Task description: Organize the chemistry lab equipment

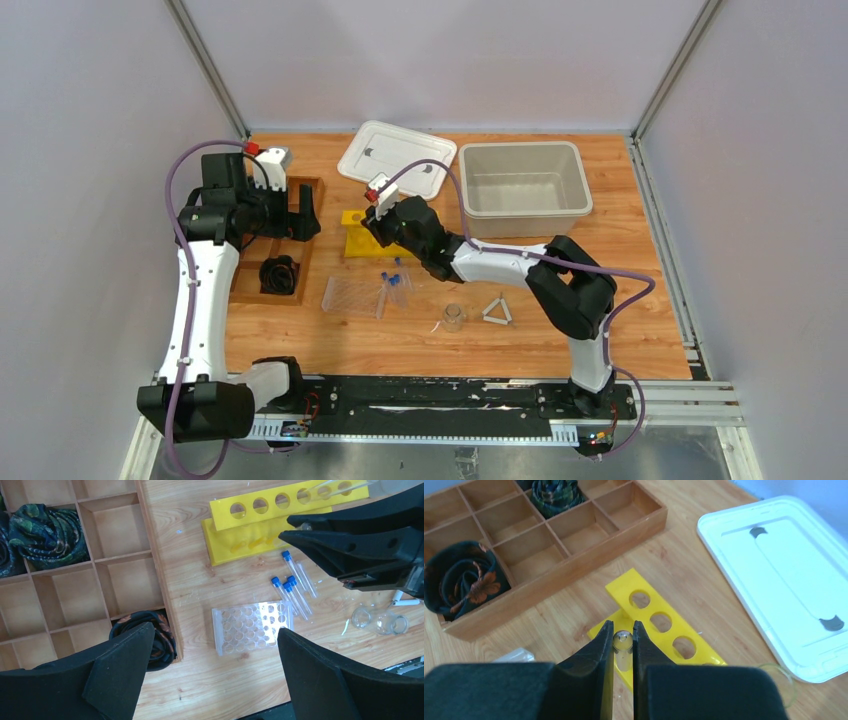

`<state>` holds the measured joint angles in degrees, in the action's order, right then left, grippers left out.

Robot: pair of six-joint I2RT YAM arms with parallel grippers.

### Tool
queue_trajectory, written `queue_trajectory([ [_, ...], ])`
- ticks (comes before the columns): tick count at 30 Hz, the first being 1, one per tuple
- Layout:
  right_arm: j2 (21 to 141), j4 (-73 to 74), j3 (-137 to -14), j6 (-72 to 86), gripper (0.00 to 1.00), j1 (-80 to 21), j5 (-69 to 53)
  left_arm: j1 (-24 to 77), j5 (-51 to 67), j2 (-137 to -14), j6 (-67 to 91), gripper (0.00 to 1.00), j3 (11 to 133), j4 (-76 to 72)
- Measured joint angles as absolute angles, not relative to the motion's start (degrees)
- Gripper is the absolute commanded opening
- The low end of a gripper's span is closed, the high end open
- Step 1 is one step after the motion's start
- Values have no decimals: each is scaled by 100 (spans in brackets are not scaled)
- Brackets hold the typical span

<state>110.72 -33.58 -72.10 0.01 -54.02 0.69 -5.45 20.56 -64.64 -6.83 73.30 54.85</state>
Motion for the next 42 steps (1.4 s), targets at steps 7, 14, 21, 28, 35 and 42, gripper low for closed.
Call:
queue_trajectory([
  [7,11052,-3553,-7216,-8,0,-5402,222,-545,2058,-6466,-685,100,7330,5483],
  [14,11056,-3612,-7216,32,0,-5402,217,-545,2064,-6493,-685,100,7323,5450],
  [21,11120,-3605,-7216,163,0,-5402,148,-545,2086,-6506,-685,100,7303,5419],
  [28,11177,-3579,-7218,231,0,-5402,97,-552,2102,-6506,-685,100,7220,5406],
  [35,11332,-3564,-7247,237,0,-5402,-23,-556,2121,-6506,-685,100,7218,5404],
  [42,11480,-3555,-7282,235,0,-5402,-47,-558,2134,-6506,-687,100,7218,5404],
])
